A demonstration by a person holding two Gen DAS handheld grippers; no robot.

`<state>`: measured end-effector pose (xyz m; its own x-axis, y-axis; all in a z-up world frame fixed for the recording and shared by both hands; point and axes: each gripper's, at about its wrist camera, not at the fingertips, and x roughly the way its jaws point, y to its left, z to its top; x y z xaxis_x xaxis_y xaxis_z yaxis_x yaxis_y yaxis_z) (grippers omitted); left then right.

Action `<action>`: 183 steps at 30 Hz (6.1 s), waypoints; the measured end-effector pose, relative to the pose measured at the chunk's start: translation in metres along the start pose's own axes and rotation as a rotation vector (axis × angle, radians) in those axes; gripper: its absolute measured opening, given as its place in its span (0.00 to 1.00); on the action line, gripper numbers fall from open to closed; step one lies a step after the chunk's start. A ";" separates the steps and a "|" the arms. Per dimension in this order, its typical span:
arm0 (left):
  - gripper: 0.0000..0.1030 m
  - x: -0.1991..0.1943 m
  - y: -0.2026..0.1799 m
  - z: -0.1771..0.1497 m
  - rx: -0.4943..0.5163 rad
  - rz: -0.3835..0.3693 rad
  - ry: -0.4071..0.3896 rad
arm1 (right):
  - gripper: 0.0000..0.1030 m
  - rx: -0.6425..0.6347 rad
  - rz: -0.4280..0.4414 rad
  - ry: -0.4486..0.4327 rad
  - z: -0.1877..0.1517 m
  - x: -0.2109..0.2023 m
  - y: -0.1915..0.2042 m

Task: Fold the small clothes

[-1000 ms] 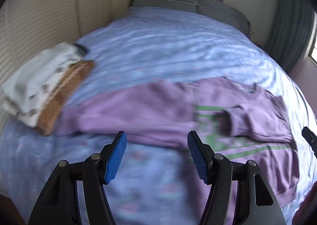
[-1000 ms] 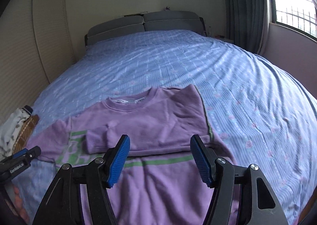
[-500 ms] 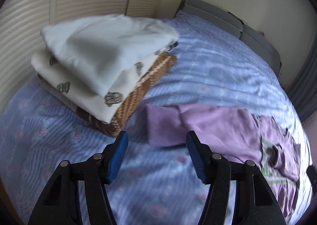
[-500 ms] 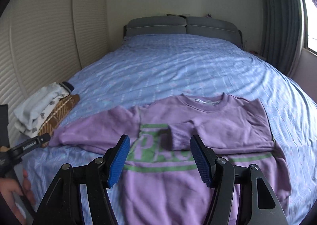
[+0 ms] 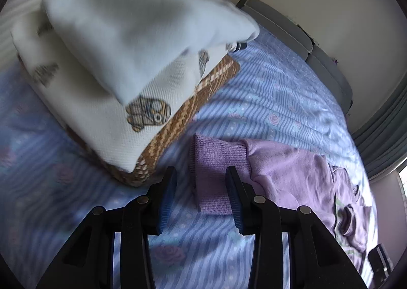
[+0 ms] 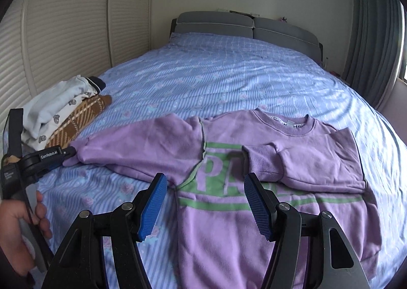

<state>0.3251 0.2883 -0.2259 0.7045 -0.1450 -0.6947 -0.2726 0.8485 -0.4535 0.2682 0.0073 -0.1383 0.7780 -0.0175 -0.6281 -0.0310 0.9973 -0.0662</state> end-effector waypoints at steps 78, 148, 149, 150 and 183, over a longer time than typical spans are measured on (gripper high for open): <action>0.54 0.029 -0.317 -0.127 0.580 0.007 0.114 | 0.61 0.468 -0.082 -0.016 -0.033 -0.003 -0.330; 0.48 -0.104 -0.202 -0.256 0.534 -0.043 0.162 | 0.53 0.347 -0.076 0.133 -0.160 -0.098 -0.318; 0.48 -0.103 -0.200 -0.257 0.524 -0.047 0.165 | 0.53 0.353 -0.069 0.135 -0.164 -0.097 -0.319; 0.48 -0.102 -0.199 -0.258 0.516 -0.053 0.167 | 0.53 0.356 -0.061 0.138 -0.167 -0.095 -0.319; 0.07 -0.132 -0.196 -0.260 0.467 -0.116 0.142 | 0.10 0.460 0.167 0.161 -0.181 -0.087 -0.314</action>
<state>0.1157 0.0089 -0.1903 0.6075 -0.2919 -0.7387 0.1474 0.9553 -0.2562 0.0970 -0.3168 -0.2035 0.6784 0.1700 -0.7148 0.1612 0.9148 0.3705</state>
